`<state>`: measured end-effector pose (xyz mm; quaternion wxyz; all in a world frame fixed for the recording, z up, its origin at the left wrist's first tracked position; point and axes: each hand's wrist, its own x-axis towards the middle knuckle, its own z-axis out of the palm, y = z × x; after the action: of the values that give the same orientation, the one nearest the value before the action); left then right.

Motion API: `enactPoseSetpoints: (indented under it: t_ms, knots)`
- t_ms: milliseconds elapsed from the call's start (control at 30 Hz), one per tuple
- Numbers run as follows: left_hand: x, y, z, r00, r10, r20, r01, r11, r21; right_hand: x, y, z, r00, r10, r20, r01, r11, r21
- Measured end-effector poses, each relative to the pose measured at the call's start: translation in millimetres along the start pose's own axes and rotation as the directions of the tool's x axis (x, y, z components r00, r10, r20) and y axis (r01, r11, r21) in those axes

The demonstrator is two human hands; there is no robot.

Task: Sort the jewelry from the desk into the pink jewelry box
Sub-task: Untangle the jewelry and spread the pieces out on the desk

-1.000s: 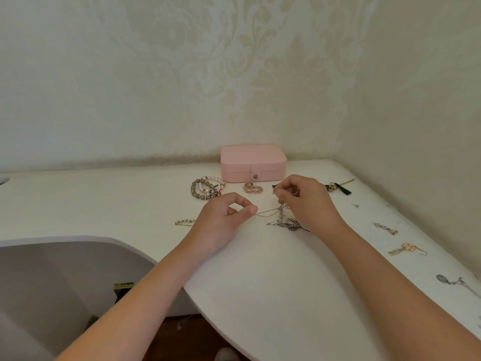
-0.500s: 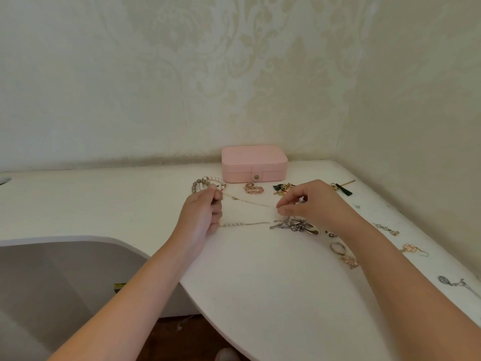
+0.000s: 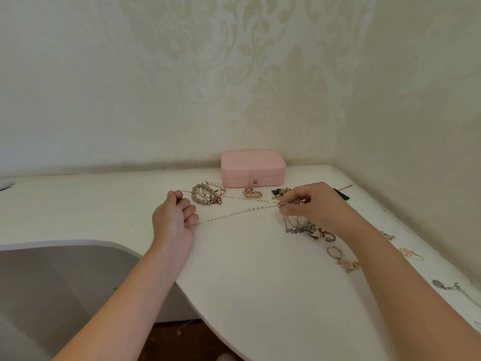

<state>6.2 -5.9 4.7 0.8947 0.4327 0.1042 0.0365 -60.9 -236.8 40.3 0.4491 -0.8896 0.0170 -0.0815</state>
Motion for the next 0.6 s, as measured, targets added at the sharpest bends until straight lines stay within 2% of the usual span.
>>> enactPoseSetpoints:
  t_ms: [67, 133, 200, 267, 300, 367, 433, 467, 533, 600]
  knots:
    - [5, 2, -5, 0.999, -0.032, 0.008, 0.033, 0.999, -0.038, -2, -2, -1, 1.0, -0.003, 0.026, 0.002, 0.999, 0.034]
    - [9, 7, -11, 0.999, -0.042, 0.027, 0.042, 0.999, 0.01, -4, -3, -2, 0.998, 0.012, 0.069, -0.016, 0.998, 0.067]
    - [12, 14, -16, 0.999, -0.013, 0.036, 0.008, 0.987, 0.16, -3, -2, -1, 0.991, 0.024, 0.132, -0.039, 0.993, 0.109]
    - [16, 21, -22, 0.997, 0.063, 0.037, -0.073, 0.908, 0.413, -2, -2, 2, 0.98, 0.029, 0.195, -0.042, 0.997, 0.059]
    - [19, 23, -24, 0.991, 0.122, 0.055, -0.131, 0.814, 0.566, -2, -2, 5, 0.975, 0.031, 0.22, -0.037, 0.999, 0.026]
    - [26, 25, -31, 0.959, 0.251, 0.129, -0.248, 0.532, 0.81, -3, -3, 9, 0.967, 0.036, 0.252, -0.031, 0.999, -0.022]
    - [30, 23, -34, 0.917, 0.325, 0.232, -0.318, 0.244, 0.916, -4, -3, 13, 0.965, 0.029, 0.26, -0.013, 0.998, -0.062]
    - [28, 21, -33, 0.897, 0.345, 0.276, -0.344, 0.15, 0.927, -4, -2, 14, 0.966, 0.028, 0.256, -0.008, 0.997, -0.079]
    - [17, 13, -27, 0.835, 0.369, 0.409, -0.455, 0.043, 0.89, -3, -1, 17, 0.969, 0.027, 0.246, -0.001, 0.994, -0.108]
    - [-6, 0, -16, 0.752, 0.304, 0.584, -0.617, 0.013, 0.787, -1, 0, 18, 0.968, 0.022, 0.25, 0.01, 0.992, -0.128]
